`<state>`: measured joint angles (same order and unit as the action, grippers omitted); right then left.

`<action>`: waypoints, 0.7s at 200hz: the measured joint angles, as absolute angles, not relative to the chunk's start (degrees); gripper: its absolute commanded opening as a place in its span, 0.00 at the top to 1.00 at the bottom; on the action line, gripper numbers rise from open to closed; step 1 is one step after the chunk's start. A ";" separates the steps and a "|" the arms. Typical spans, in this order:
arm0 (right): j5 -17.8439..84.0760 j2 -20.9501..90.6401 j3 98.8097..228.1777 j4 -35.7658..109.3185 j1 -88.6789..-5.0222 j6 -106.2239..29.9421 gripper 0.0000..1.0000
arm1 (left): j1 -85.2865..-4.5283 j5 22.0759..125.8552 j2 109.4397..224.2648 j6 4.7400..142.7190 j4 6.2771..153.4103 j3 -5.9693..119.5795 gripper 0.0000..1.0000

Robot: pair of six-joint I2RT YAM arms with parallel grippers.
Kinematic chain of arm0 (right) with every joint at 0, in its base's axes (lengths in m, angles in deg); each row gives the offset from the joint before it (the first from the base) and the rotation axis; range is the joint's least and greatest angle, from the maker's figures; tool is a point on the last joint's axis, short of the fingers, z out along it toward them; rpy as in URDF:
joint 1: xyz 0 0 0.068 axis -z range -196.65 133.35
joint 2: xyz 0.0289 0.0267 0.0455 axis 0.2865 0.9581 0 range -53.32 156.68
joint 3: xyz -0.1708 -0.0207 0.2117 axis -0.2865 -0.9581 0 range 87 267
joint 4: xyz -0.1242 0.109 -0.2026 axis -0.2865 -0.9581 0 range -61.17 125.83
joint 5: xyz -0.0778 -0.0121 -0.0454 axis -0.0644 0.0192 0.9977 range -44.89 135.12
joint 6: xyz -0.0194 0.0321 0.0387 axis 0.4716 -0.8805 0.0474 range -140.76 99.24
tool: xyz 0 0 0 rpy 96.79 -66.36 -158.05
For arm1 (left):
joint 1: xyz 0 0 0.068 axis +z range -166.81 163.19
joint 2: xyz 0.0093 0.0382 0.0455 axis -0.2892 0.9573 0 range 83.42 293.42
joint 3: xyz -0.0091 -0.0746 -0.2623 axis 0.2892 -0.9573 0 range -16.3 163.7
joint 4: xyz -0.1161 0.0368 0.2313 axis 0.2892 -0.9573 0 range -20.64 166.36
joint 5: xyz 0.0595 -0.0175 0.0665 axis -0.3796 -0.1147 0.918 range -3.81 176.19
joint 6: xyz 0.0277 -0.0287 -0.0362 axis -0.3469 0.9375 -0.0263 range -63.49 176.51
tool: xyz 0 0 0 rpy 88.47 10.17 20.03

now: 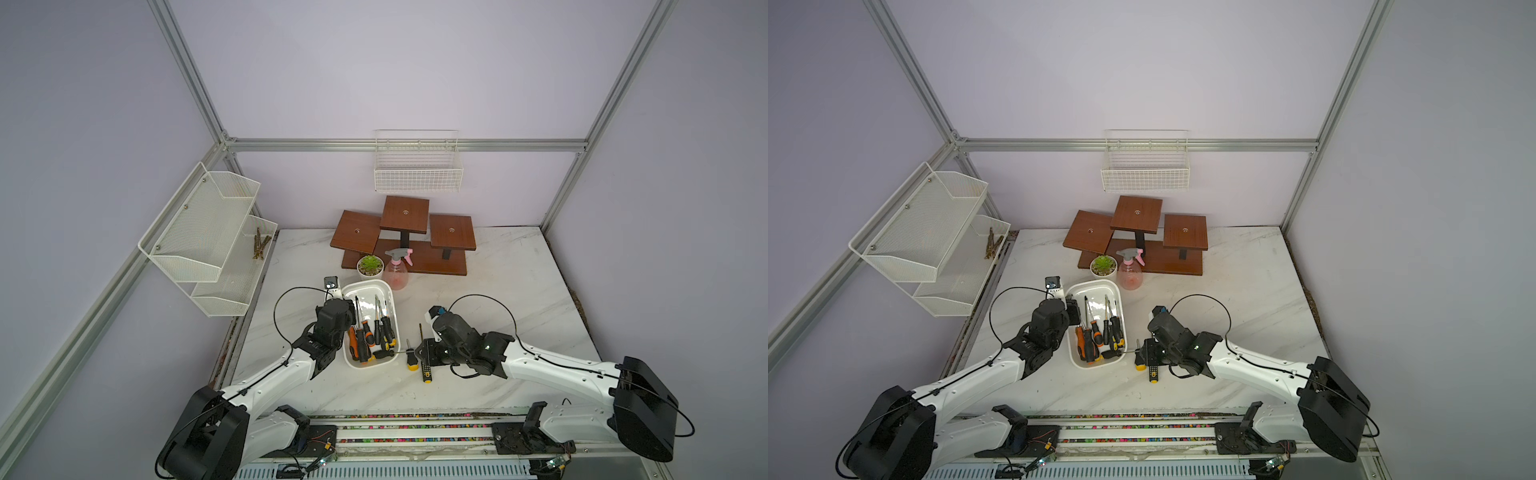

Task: Take out the screwdriver from the storage box
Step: Adjust the screwdriver in the storage box.

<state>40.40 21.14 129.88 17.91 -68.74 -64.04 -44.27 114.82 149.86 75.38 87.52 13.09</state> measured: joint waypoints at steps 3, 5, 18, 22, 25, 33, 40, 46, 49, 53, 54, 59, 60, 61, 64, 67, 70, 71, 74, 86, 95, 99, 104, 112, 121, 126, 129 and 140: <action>40.36 21.22 129.94 17.94 -68.85 -64.15 0.71 | -44.27 114.82 149.86 75.38 87.54 13.09 1.00; 40.34 21.27 129.96 17.94 -68.90 -64.20 0.71 | -44.27 114.82 149.86 75.36 87.52 13.09 1.00; 40.27 21.46 130.38 18.00 -69.47 -64.44 0.71 | -44.27 114.82 149.86 75.38 87.54 13.09 1.00; 40.27 21.53 130.62 18.00 -69.64 -64.52 0.71 | -44.27 114.84 149.88 75.38 87.54 13.09 1.00; 40.27 21.57 130.84 18.02 -69.82 -64.55 0.71 | -44.27 114.84 149.90 75.38 87.54 13.09 1.00; 40.27 21.57 131.45 18.18 -70.23 -64.68 0.71 | -44.27 114.88 149.97 75.38 87.54 13.13 1.00; 40.27 21.57 131.91 18.35 -70.49 -64.72 0.71 | -44.27 114.90 150.08 75.38 87.52 13.20 1.00; 40.27 21.57 132.19 18.59 -70.62 -64.81 0.72 | -44.27 114.93 150.14 75.38 87.52 13.24 1.00; 40.25 21.57 132.35 18.74 -70.73 -64.85 0.72 | -44.27 114.95 150.19 75.38 87.52 13.26 1.00; 40.25 21.57 132.48 18.83 -70.80 -64.92 0.72 | -44.27 114.95 150.21 75.36 87.52 13.31 1.00; 40.25 21.57 132.50 18.90 -70.80 -64.96 0.72 | -44.27 114.93 150.21 75.38 87.52 13.31 1.00; 40.19 21.60 132.52 19.20 -70.84 -65.07 0.72 | -44.27 114.93 150.23 75.38 87.52 13.33 1.00; 40.19 21.60 132.54 19.33 -70.84 -65.07 0.72 | -44.27 114.93 150.23 75.38 87.50 13.35 1.00; 40.16 21.60 132.54 19.38 -70.84 -65.09 0.72 | -44.27 114.95 150.23 75.38 87.52 13.35 1.00; 40.08 21.64 132.54 19.62 -70.91 -65.16 0.73 | -44.27 114.93 150.23 75.38 87.50 13.35 1.00; 40.03 21.70 132.54 19.79 -70.95 -65.31 0.73 | -44.27 114.93 150.23 75.38 87.50 13.35 1.00; 39.92 21.79 132.54 19.97 -71.00 -65.31 0.73 | -44.27 114.93 150.23 75.38 87.50 13.35 1.00; 39.88 21.84 132.54 19.99 -71.00 -65.33 0.73 | -44.27 114.95 150.23 75.38 87.50 13.35 1.00; 39.79 21.97 132.54 20.14 -71.02 -65.49 0.73 | -44.27 114.95 150.23 75.38 87.50 13.35 1.00; 39.40 22.80 132.61 20.71 -71.10 -65.68 0.73 | -44.27 114.95 150.23 75.38 87.50 13.35 1.00; 39.38 23.39 132.76 20.84 -71.28 -65.75 0.73 | -44.27 114.95 150.23 75.38 87.48 13.35 1.00; 39.38 23.63 132.87 20.86 -71.35 -65.77 0.73 | -44.27 114.95 150.23 75.38 87.48 13.35 1.00; 39.40 23.85 132.98 20.82 -71.43 -65.77 0.73 | -44.27 114.95 150.23 75.38 87.48 13.35 1.00; 39.44 23.93 133.24 20.78 -71.56 -65.77 0.73 | -44.27 114.95 150.23 75.38 87.48 13.35 1.00; 39.51 23.93 133.63 20.73 -71.74 -65.75 0.72 | -44.27 114.95 150.25 75.38 87.48 13.35 1.00; 39.60 23.91 133.90 20.75 -71.85 -65.75 0.72 | -44.27 114.95 150.27 75.38 87.50 13.35 1.00; 39.66 23.89 133.98 20.78 -71.87 -65.77 0.72 | -44.27 114.95 150.29 75.38 87.48 13.37 1.00; 39.73 23.69 134.07 20.82 -71.96 -65.77 0.72 | -44.27 114.97 150.34 75.38 87.50 13.37 1.00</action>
